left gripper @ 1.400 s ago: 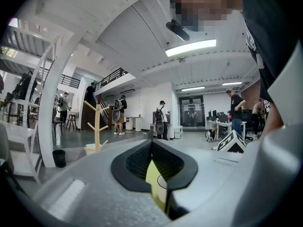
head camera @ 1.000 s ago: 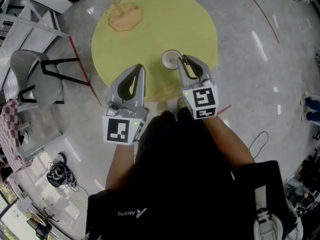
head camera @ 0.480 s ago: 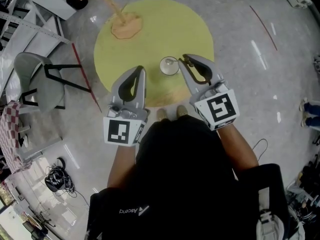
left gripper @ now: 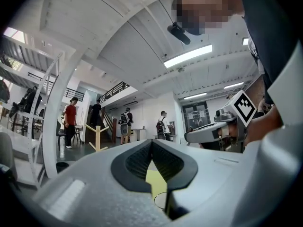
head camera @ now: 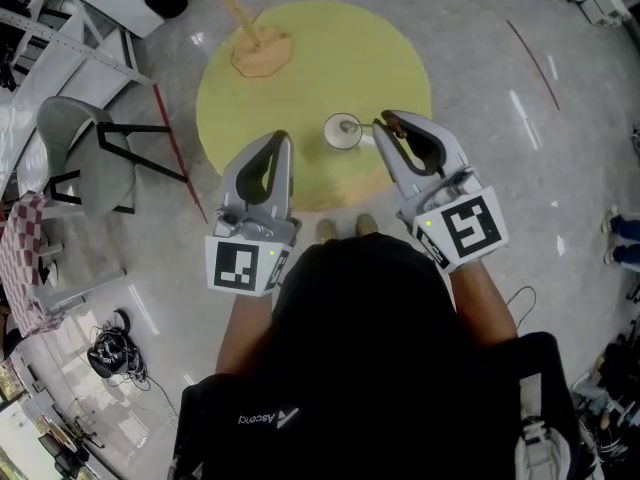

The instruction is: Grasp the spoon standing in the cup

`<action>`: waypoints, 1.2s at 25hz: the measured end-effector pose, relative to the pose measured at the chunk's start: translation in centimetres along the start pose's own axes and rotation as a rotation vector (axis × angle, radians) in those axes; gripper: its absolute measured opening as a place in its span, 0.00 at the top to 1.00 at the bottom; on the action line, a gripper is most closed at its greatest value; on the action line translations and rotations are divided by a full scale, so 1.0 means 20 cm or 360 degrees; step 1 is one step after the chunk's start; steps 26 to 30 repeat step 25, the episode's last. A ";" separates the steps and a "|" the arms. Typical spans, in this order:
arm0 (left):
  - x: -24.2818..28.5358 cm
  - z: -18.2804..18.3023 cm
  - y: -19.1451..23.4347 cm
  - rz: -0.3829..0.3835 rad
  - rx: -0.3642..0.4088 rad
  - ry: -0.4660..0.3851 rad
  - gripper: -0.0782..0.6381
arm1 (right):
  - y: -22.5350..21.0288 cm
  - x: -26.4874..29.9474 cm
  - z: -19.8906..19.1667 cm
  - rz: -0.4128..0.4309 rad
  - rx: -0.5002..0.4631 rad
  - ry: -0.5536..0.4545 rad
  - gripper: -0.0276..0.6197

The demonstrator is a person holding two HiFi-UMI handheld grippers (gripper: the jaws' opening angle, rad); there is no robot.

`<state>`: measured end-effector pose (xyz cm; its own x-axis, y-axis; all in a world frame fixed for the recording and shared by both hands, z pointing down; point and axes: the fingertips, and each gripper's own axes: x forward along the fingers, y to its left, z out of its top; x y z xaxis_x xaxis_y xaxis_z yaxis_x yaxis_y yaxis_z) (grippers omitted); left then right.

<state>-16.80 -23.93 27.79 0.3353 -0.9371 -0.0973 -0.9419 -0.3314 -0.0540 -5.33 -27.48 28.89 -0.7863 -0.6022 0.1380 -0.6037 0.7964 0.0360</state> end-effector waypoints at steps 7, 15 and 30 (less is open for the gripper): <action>-0.01 0.01 -0.02 0.0002 0.0006 -0.0002 0.87 | 0.00 -0.02 -0.02 0.0009 0.0004 0.0007 0.88; -0.03 -0.01 -0.01 -0.0003 0.0010 0.0003 0.87 | 0.02 0.00 -0.05 0.0017 0.0003 0.0012 0.88; 0.02 0.01 -0.02 -0.0004 0.0008 -0.0005 0.88 | -0.02 -0.01 -0.05 0.0012 0.0003 0.0026 0.88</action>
